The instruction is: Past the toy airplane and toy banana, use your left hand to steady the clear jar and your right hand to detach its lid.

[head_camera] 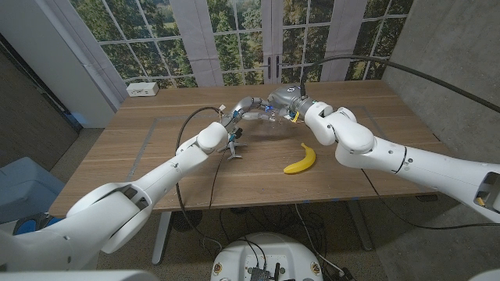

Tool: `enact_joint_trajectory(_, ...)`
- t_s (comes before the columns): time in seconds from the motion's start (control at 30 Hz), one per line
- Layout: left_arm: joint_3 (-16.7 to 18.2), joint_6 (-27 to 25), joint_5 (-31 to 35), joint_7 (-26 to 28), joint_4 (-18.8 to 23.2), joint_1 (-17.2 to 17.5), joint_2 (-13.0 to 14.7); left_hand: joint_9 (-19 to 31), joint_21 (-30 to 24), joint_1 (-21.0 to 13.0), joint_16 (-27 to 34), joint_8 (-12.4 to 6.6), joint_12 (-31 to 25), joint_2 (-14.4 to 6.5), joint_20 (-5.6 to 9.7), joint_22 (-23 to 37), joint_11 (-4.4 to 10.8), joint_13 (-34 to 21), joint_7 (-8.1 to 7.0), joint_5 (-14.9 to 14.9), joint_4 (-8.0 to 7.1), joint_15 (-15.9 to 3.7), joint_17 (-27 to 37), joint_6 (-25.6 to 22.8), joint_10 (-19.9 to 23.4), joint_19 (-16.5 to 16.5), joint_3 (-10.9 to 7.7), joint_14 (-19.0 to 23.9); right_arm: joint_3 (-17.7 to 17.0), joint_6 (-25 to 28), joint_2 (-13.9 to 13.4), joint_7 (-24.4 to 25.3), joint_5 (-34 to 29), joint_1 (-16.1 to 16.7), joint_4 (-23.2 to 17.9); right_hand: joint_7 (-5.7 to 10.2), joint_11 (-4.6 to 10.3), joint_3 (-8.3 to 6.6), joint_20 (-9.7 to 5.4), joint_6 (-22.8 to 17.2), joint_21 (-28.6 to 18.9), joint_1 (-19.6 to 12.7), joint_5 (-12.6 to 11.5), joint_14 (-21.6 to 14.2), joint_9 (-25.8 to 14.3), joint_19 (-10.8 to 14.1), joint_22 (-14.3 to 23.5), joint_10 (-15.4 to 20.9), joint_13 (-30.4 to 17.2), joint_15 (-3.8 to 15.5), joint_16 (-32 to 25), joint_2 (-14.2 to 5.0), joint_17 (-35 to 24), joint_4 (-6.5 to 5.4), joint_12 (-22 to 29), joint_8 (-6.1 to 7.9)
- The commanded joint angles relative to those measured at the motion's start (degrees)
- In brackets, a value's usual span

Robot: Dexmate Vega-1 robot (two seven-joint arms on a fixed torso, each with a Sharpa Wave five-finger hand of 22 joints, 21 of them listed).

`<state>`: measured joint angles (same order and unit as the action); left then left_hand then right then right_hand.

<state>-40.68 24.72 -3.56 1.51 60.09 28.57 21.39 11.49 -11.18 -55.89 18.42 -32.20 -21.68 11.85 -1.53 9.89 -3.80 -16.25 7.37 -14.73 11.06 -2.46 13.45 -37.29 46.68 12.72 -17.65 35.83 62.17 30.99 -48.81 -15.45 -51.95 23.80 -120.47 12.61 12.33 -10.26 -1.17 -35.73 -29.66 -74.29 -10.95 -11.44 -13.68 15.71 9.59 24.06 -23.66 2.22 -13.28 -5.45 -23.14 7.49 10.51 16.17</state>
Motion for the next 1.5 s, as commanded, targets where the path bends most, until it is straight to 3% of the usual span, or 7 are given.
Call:
enact_joint_trajectory(0.03, -0.1, -0.4, 0.2, 0.1, 0.1, -0.1, 0.0, 0.4, 0.1, -14.5, 0.2, -4.69, 0.2, -15.0, 0.27, 0.0, 16.14, -5.0, -13.09, -0.5, -1.11, -11.13, 0.1, -18.0, 20.7, 0.1, -1.39, 0.4, -13.9, -2.5, 4.7, -8.4, -3.2, 9.7, -1.1, -1.33, -3.37, 2.31, 6.72, 7.9, 3.7, 10.3, 0.6, 2.1, 0.2, 1.1, 0.1, -9.1, 1.6, 2.78, 0.3, 2.56, 0.6, -2.34, -0.3, -3.42)
enact_joint_trajectory(0.2, -0.2, -0.8, 0.5, 0.3, 0.9, 0.3, 0.3, 0.4, 0.1, -14.6, 0.1, -4.63, 0.3, -15.0, 0.31, 0.1, 16.14, -5.1, -13.10, -0.6, -1.12, -11.13, 0.1, -18.1, 20.7, 0.1, -1.33, 0.3, -23.5, -3.9, 7.2, -5.1, 12.8, 14.0, 0.0, -7.51, -8.37, 4.62, 13.05, 18.3, 7.0, 20.5, -0.1, 4.4, 0.4, 0.9, 0.3, -15.0, 2.7, -1.44, 0.1, 3.12, 0.2, -5.17, 0.4, -5.65)
enact_joint_trajectory(0.43, -0.1, -1.0, 0.6, 0.4, 2.0, 0.8, 0.7, 0.4, 0.1, -14.6, 0.1, -4.54, 0.4, -15.0, 0.29, 0.1, 16.11, -5.2, -13.11, -0.6, -1.14, -11.14, 0.1, -18.2, 20.8, 0.1, -1.28, 0.3, -26.0, 0.4, 8.8, 0.0, 18.8, 16.1, -0.2, -9.12, -10.78, 5.85, 13.20, 18.2, 8.4, 29.0, 0.3, 1.1, 0.6, 2.8, 0.9, -12.9, 3.3, -2.20, -2.4, 0.70, -0.9, -8.12, 2.1, -4.00)
enact_joint_trajectory(0.77, 0.0, -0.3, 0.7, 0.5, 1.8, 0.8, 0.7, 0.4, 0.1, -14.6, 0.1, -4.38, 0.6, -15.0, 0.25, 0.1, 16.10, -5.3, -13.21, -0.7, -1.15, -11.14, 0.1, -18.2, 20.8, 0.2, -1.19, 0.2, -16.5, 18.6, 9.8, -5.2, 11.6, 9.6, -2.3, -7.91, -15.11, 7.52, 12.69, 19.3, 6.8, 35.9, 0.4, -5.0, 0.8, 9.5, 1.4, -9.1, 2.6, -4.18, -5.9, 0.82, -2.6, -9.36, 3.7, -4.34)
enact_joint_trajectory(1.07, 0.1, -0.1, 1.1, 1.2, 1.9, 1.0, 0.7, 0.3, 0.1, -14.7, 0.0, -4.25, 0.8, -15.1, 0.23, 0.1, 16.09, -5.4, -13.27, -0.8, -1.17, -11.14, 0.2, -18.2, 20.8, 0.2, -1.11, 0.2, -2.8, 30.9, 10.9, -18.0, -0.8, -1.2, 0.6, -9.03, -18.41, 9.31, 12.76, 29.7, 6.8, 40.4, 0.6, -7.0, 1.1, 10.4, 1.7, -10.5, 2.0, -4.87, -7.4, 2.77, -4.3, -9.38, 3.2, -6.07)
enact_joint_trajectory(1.3, 0.0, 0.2, 1.5, 1.5, 1.8, 1.0, 0.8, 0.3, 0.1, -14.7, 0.0, -4.17, 0.9, -15.1, 0.23, 0.1, 16.06, -5.5, -13.28, -0.8, -1.19, -11.14, 0.2, -18.3, 20.9, 0.2, -1.03, 0.1, 0.8, 32.2, 11.6, -23.1, -5.3, -4.1, 2.3, -10.28, -18.10, 9.92, 12.70, 29.9, 6.8, 41.9, 0.4, -7.7, 1.2, 10.7, 1.8, -8.7, 1.6, -4.61, -8.1, 3.36, -5.1, -9.41, 4.0, -5.05)
enact_joint_trajectory(1.5, 0.0, 0.6, 1.8, 1.7, 1.4, 0.8, 0.6, 0.3, 0.1, -14.7, 0.0, -4.06, 1.1, -15.1, 0.23, 0.0, 16.05, -5.6, -13.23, -0.9, -1.20, -11.15, 0.2, -18.3, 20.8, 0.2, -0.97, 0.2, -0.3, 30.6, 12.1, -23.2, -5.5, -3.4, 2.8, -8.04, -17.40, 9.53, 12.04, 24.0, 6.4, 42.5, 0.3, -10.3, 1.2, 11.9, 1.9, -5.9, 0.8, -3.88, -10.1, 2.61, -6.7, -8.68, 5.3, -2.61)
